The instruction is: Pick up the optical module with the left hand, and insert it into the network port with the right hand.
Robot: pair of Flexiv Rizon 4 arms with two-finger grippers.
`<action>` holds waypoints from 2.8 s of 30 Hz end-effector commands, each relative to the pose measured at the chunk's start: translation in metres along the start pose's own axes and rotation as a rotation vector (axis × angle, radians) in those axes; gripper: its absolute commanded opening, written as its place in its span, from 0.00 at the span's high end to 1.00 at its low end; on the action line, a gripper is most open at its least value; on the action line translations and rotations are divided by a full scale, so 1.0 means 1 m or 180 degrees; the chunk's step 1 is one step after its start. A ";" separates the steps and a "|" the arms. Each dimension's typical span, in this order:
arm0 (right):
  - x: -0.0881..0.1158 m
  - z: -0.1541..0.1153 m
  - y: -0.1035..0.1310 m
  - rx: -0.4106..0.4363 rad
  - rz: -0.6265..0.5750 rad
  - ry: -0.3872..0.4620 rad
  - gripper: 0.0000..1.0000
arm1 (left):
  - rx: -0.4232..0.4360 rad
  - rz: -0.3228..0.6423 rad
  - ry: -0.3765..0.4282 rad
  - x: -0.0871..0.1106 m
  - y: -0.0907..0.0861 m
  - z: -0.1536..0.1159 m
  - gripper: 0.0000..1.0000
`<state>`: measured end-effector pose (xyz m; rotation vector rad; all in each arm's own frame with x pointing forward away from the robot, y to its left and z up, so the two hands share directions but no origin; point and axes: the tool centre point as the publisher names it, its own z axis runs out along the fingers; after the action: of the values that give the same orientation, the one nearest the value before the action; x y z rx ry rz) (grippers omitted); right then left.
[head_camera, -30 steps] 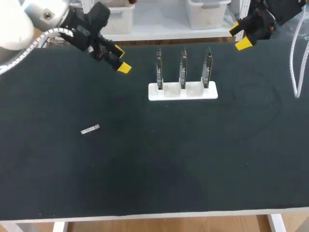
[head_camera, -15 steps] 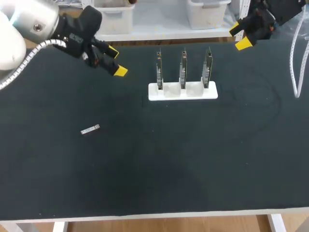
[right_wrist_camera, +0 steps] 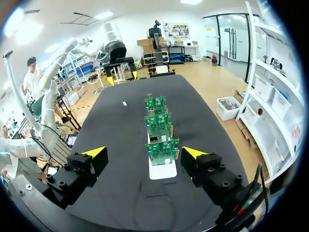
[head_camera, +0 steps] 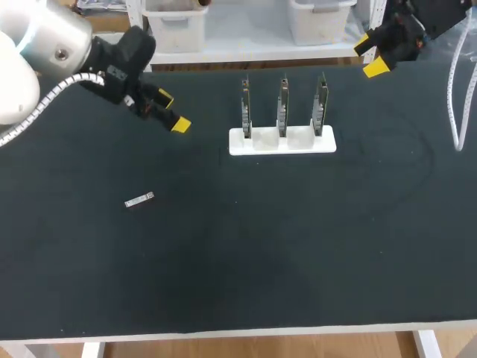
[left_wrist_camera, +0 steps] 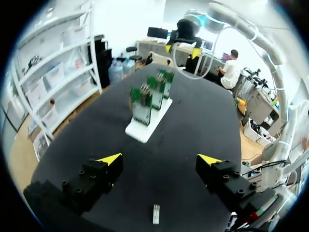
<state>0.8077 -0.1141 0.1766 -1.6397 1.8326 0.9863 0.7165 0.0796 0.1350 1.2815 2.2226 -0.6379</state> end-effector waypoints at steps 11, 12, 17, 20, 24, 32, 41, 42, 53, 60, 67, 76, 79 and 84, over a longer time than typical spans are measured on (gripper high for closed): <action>0.000 0.000 0.003 0.0023 -0.0002 -0.0001 0.00 | -0.0314 -0.0203 0.1055 0.094 -0.016 -0.012 0.00; 0.000 0.000 0.003 0.0023 -0.0002 -0.0001 0.00 | -0.0318 -0.0222 0.1075 0.098 -0.015 -0.014 0.00; 0.000 0.000 0.003 0.0023 -0.0002 -0.0001 0.00 | -0.0430 -0.0054 0.1252 0.111 -0.014 -0.017 0.00; 0.000 0.000 0.003 0.0023 -0.0002 -0.0001 0.00 | -0.0418 0.0046 0.1391 0.120 -0.014 -0.016 0.00; 0.000 0.000 0.003 0.0023 -0.0002 -0.0001 0.00 | -0.0358 0.0095 0.1500 0.130 -0.013 -0.015 0.00; 0.000 0.000 0.003 0.0023 -0.0002 -0.0001 0.00 | -0.0289 -0.0040 0.1618 0.144 -0.009 -0.011 0.00; 0.000 0.000 0.003 0.0023 -0.0002 -0.0001 0.00 | -0.0327 0.0035 0.1605 0.159 -0.008 0.003 0.00; 0.000 0.000 0.003 0.0023 -0.0002 -0.0001 0.00 | -0.0346 0.0063 0.1651 0.160 -0.009 0.005 0.00; 0.000 0.000 0.003 0.0023 -0.0002 -0.0001 0.00 | -0.0315 0.0101 0.1839 0.169 -0.016 0.021 0.00; 0.000 0.000 0.003 0.0023 -0.0002 -0.0001 0.00 | -0.0386 0.0028 0.1872 0.174 -0.014 0.028 0.00; 0.000 0.000 0.003 0.0023 -0.0002 -0.0001 0.00 | -0.0399 -0.0034 0.1916 0.181 -0.012 0.033 0.00; 0.000 0.000 0.003 0.0023 -0.0002 -0.0001 0.00 | -0.0400 0.0019 0.1933 0.178 -0.011 0.036 0.00; 0.000 0.000 0.003 0.0023 -0.0002 -0.0001 0.00 | -0.0395 0.0025 0.1954 0.179 -0.010 0.037 0.00; 0.000 0.000 0.003 0.0023 -0.0002 -0.0001 0.00 | -0.0403 0.0050 0.1998 0.180 -0.009 0.039 0.00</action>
<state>0.8076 -0.1141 0.1765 -1.6397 1.8326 0.9862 0.6340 0.1708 -0.0045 1.5792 2.6748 -0.0771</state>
